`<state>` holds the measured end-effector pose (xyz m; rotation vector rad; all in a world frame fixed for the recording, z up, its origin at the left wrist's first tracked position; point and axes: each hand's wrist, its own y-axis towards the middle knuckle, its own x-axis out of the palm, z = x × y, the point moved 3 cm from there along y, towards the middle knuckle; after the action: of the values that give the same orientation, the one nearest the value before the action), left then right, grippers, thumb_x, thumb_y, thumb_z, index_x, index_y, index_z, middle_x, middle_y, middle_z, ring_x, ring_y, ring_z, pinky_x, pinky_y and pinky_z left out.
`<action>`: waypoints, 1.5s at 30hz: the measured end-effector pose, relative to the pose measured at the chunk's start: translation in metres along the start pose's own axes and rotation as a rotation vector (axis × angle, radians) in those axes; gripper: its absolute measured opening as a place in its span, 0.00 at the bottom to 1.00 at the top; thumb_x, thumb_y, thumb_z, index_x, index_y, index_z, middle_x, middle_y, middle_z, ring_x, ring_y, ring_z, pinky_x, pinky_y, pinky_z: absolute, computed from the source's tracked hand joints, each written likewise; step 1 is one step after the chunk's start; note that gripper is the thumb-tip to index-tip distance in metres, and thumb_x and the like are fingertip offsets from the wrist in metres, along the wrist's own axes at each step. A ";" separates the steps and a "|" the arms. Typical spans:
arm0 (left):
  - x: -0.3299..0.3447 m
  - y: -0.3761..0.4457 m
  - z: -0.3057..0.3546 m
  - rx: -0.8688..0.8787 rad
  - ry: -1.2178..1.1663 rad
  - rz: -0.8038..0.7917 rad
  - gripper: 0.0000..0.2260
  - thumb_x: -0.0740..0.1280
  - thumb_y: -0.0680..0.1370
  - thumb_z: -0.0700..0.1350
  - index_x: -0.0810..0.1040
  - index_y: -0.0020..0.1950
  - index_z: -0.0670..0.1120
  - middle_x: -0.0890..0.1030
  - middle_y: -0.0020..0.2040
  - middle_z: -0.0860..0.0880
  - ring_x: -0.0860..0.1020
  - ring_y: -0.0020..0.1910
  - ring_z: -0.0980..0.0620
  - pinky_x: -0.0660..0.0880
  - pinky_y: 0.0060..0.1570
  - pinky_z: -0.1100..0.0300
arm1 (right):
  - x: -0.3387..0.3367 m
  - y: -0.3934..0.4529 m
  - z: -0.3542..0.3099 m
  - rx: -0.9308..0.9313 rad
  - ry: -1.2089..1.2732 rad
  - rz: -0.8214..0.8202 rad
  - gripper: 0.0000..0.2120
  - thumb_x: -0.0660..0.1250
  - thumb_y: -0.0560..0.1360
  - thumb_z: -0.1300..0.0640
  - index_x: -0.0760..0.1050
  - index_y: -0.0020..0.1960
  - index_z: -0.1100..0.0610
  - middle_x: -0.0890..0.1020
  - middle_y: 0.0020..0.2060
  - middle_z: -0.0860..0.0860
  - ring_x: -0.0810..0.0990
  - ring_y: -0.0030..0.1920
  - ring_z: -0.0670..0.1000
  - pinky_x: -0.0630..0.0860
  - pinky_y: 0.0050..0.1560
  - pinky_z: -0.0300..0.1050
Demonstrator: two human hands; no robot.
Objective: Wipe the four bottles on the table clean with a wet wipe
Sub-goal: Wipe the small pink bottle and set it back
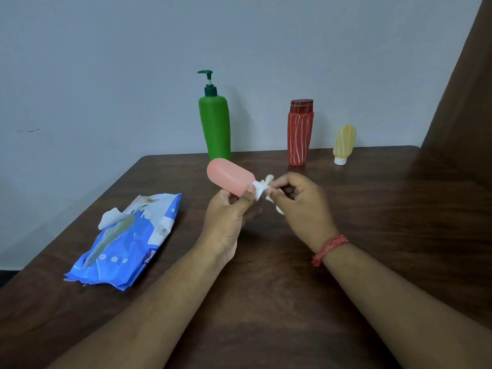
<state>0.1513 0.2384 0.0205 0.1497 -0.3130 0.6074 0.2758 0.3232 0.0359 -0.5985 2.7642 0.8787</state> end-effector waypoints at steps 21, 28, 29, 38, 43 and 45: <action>0.004 0.002 -0.004 -0.162 -0.241 -0.025 0.15 0.70 0.78 0.47 0.80 0.60 0.39 0.84 0.45 0.44 0.81 0.42 0.51 0.82 0.52 0.51 | 0.003 -0.005 -0.020 -0.347 -0.214 0.131 0.04 0.73 0.72 0.65 0.80 0.42 0.59 0.80 0.43 0.49 0.78 0.43 0.44 0.73 0.43 0.33; 0.003 0.002 -0.002 -0.118 -0.235 -0.036 0.17 0.71 0.73 0.50 0.81 0.56 0.40 0.84 0.46 0.43 0.82 0.44 0.49 0.81 0.50 0.53 | 0.010 -0.011 -0.023 -0.435 -0.269 0.015 0.03 0.73 0.73 0.63 0.79 0.43 0.59 0.78 0.42 0.50 0.77 0.43 0.47 0.74 0.42 0.39; 0.004 0.002 -0.002 -0.126 -0.234 -0.047 0.18 0.71 0.73 0.50 0.81 0.57 0.40 0.84 0.45 0.44 0.81 0.44 0.50 0.82 0.49 0.53 | 0.006 -0.008 -0.024 -0.421 -0.254 0.069 0.03 0.73 0.73 0.64 0.79 0.43 0.59 0.78 0.43 0.50 0.77 0.43 0.46 0.73 0.43 0.37; 0.004 0.002 -0.002 -0.114 -0.204 -0.057 0.11 0.68 0.79 0.47 0.82 0.54 0.41 0.85 0.44 0.44 0.81 0.44 0.50 0.81 0.50 0.54 | 0.007 -0.010 -0.024 -0.450 -0.267 0.039 0.03 0.72 0.74 0.63 0.78 0.43 0.59 0.78 0.43 0.50 0.77 0.44 0.47 0.75 0.43 0.41; 0.005 0.000 -0.001 -0.103 -0.228 -0.068 0.14 0.69 0.76 0.48 0.81 0.56 0.40 0.85 0.45 0.44 0.82 0.44 0.50 0.81 0.48 0.56 | 0.009 -0.014 -0.023 -0.468 -0.310 0.008 0.03 0.72 0.73 0.63 0.78 0.43 0.58 0.78 0.43 0.50 0.77 0.43 0.48 0.75 0.41 0.43; 0.003 0.001 0.000 -0.096 -0.223 -0.077 0.15 0.69 0.76 0.49 0.81 0.57 0.41 0.85 0.47 0.44 0.82 0.46 0.49 0.81 0.50 0.55 | 0.011 -0.015 -0.025 -0.494 -0.337 -0.027 0.02 0.71 0.74 0.63 0.79 0.43 0.58 0.78 0.43 0.50 0.77 0.43 0.48 0.76 0.42 0.45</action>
<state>0.1528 0.2403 0.0218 0.1366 -0.5492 0.4983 0.2709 0.2944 0.0451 -0.4977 2.2386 1.5162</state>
